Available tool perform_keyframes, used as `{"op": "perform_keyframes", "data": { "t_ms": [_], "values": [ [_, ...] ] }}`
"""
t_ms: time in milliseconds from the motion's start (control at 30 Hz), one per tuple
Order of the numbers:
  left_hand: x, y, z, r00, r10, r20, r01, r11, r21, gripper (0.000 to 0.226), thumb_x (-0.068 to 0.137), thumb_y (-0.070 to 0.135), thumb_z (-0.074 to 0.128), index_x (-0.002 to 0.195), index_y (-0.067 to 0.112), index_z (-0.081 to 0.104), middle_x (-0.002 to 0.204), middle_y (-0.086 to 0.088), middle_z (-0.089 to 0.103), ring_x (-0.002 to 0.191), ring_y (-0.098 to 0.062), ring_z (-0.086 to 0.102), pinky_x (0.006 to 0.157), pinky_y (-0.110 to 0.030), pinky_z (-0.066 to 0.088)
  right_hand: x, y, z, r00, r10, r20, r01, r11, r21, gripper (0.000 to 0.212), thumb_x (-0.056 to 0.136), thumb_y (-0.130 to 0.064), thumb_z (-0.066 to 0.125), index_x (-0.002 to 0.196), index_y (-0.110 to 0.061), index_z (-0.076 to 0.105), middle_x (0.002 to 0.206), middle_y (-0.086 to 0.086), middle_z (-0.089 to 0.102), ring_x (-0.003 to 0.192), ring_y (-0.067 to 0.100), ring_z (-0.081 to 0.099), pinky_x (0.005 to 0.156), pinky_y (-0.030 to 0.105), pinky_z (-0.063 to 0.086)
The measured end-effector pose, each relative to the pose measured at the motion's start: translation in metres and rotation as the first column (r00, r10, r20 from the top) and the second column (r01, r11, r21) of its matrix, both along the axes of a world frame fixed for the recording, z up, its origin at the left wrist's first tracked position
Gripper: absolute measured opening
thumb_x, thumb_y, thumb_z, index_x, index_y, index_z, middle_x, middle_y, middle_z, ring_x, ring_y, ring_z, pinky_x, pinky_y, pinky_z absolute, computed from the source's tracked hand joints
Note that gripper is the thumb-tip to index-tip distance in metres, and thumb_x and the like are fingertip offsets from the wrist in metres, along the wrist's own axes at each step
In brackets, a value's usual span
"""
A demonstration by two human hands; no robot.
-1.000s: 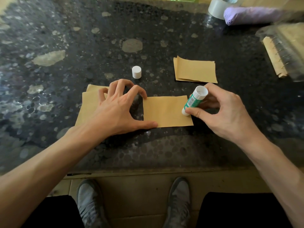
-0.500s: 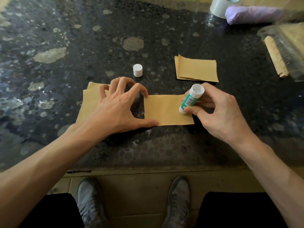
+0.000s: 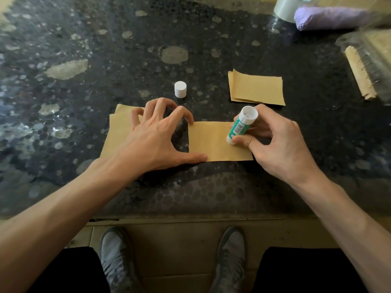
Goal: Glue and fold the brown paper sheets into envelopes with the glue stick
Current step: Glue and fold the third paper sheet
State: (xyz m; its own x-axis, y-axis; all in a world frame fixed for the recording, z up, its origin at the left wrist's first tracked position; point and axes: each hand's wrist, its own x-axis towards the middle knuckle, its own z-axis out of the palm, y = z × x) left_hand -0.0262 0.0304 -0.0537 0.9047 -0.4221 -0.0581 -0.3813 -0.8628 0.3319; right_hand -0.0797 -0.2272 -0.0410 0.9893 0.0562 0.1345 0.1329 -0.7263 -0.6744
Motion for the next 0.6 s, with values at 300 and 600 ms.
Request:
{"op": "perform_keyframes", "data": {
  "t_ms": [300,600],
  "values": [
    [0.000,-0.001,0.000,1.000,0.003,-0.002,-0.003,1.000,-0.010,0.086,0.056,0.100,0.055,0.125,0.050,0.044,0.138,0.011,0.032,0.142,-0.017,0.022,0.114,-0.047,0.020,0.001,0.009,-0.001,1.000,0.005,0.030,-0.005,1.000,-0.017,0.042,0.086,-0.035,0.084,0.121,-0.027,0.061,0.115,-0.024,0.060,0.099,-0.014,0.060,0.087,-0.001,0.046],
    [0.001,0.001,-0.002,1.000,-0.001,0.007,0.001,1.000,-0.014,0.086,0.055,0.102,0.052,0.124,0.051,0.043,0.137,0.012,0.032,0.141,-0.016,0.023,0.112,-0.047,0.021,0.004,0.017,-0.002,0.999,0.006,0.043,-0.007,1.000,0.002,0.045,0.085,-0.038,0.085,0.121,-0.023,0.062,0.115,-0.022,0.061,0.095,-0.021,0.058,0.081,-0.001,0.047]
  ]
}}
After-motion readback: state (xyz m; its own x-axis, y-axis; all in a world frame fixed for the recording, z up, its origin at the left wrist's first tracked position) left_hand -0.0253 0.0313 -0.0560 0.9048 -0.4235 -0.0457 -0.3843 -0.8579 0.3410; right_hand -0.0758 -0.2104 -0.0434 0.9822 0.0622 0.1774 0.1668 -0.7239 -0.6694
